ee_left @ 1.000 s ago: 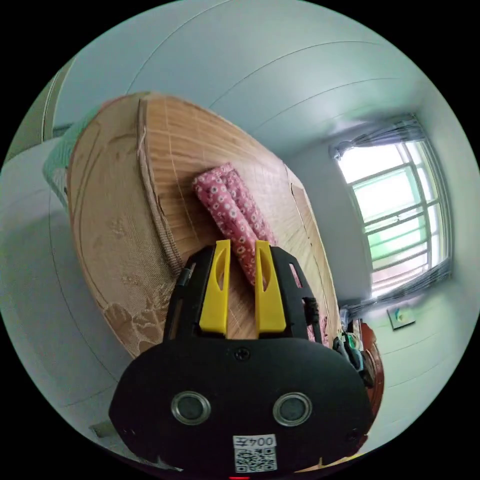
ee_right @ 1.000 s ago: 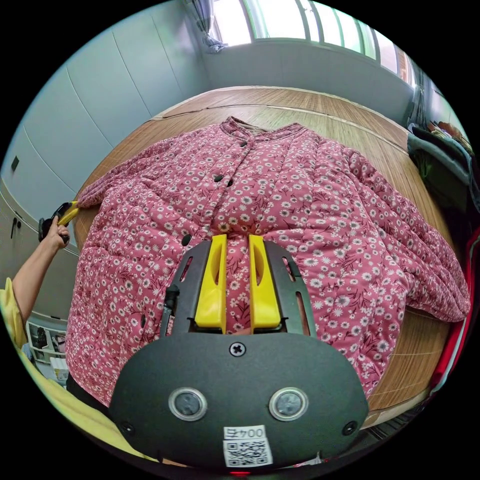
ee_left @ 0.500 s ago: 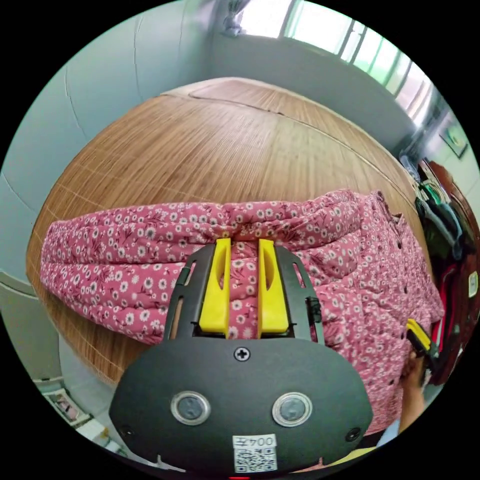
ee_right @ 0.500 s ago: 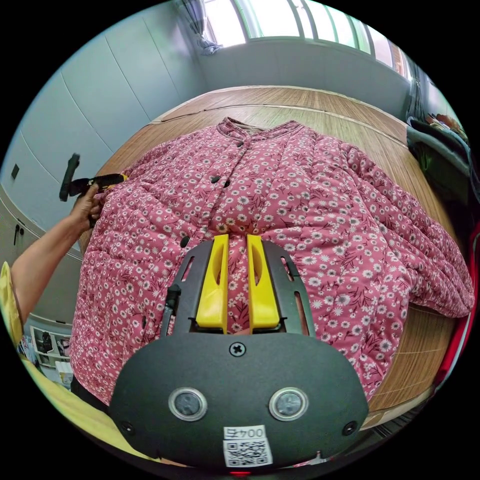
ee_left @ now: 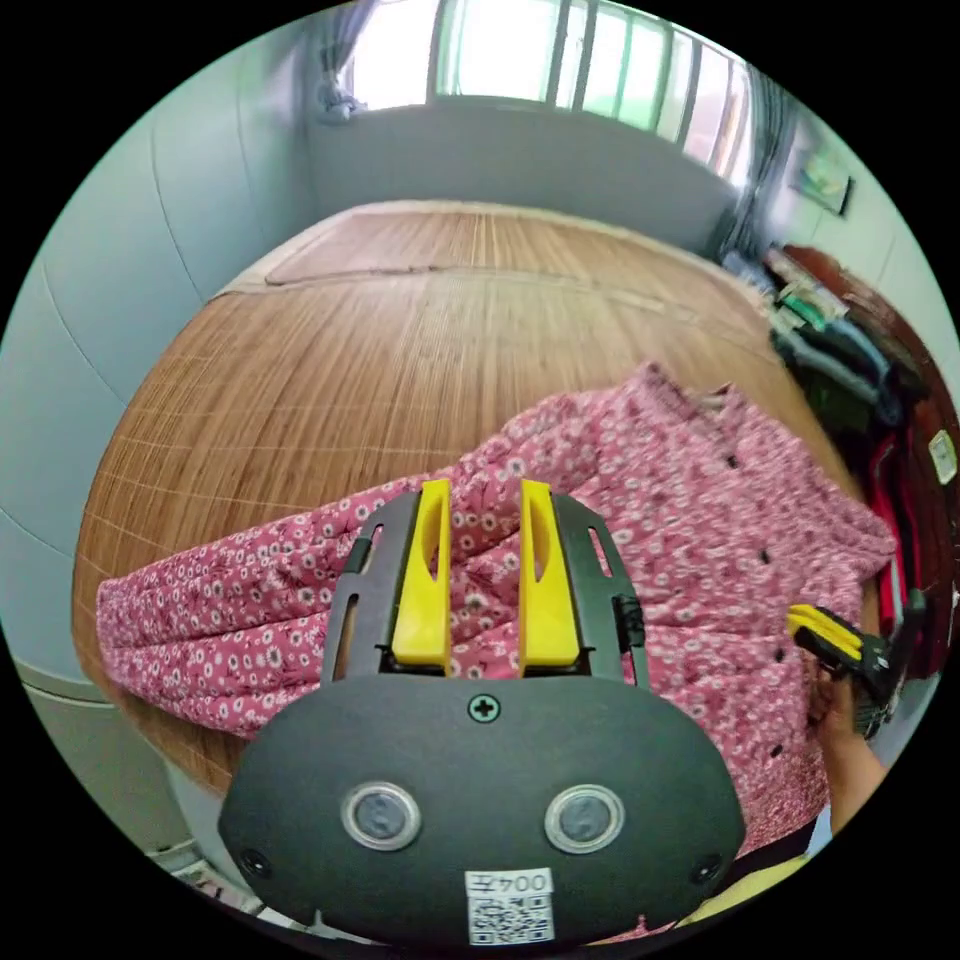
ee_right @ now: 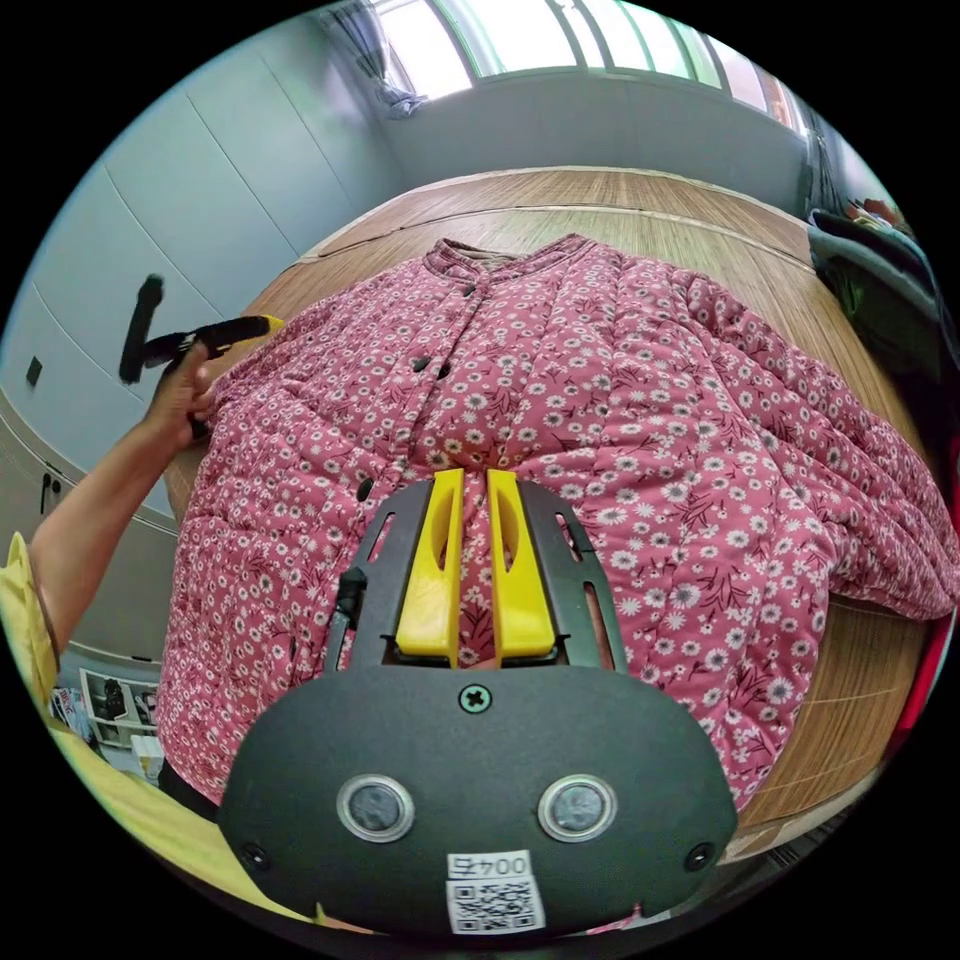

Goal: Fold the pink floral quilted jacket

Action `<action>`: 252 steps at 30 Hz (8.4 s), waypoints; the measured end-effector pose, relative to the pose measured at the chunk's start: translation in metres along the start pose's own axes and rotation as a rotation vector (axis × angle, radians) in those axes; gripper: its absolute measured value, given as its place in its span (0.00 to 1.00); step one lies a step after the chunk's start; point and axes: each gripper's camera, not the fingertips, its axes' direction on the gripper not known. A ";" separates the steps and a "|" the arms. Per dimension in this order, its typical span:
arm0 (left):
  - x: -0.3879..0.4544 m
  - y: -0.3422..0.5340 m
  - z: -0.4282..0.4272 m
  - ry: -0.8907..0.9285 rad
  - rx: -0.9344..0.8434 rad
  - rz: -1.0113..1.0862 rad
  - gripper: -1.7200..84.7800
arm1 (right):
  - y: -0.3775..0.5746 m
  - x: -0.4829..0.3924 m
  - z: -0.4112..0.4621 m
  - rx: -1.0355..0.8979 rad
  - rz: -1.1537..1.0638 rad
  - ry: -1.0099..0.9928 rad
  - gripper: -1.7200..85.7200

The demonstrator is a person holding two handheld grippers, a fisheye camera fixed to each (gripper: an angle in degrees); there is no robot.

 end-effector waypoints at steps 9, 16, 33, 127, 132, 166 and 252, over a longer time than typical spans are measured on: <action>-0.045 0.027 -0.051 0.245 0.101 -0.082 0.15 | -0.004 0.007 0.001 0.004 0.008 -0.020 0.07; -0.040 0.112 -0.053 0.250 0.060 0.001 0.12 | -0.007 0.013 0.001 0.003 0.005 -0.010 0.07; -0.139 0.197 -0.112 0.477 0.085 -0.084 0.18 | 0.018 0.086 -0.089 0.115 0.074 -0.288 0.13; 0.106 0.389 -0.258 0.521 -0.090 0.662 0.15 | 0.199 -0.126 -0.198 -0.165 -0.464 -0.066 0.14; 0.139 0.392 -0.256 0.454 -0.146 0.743 0.17 | 0.198 -0.142 -0.186 -0.234 -0.552 -0.014 0.16; 0.082 0.376 -0.250 0.671 -0.134 0.474 0.08 | 0.209 -0.225 -0.189 -0.213 -0.937 0.220 0.07; 0.148 0.264 -0.095 0.431 -0.116 0.471 0.03 | 0.230 0.488 -0.249 0.599 1.145 -0.149 0.21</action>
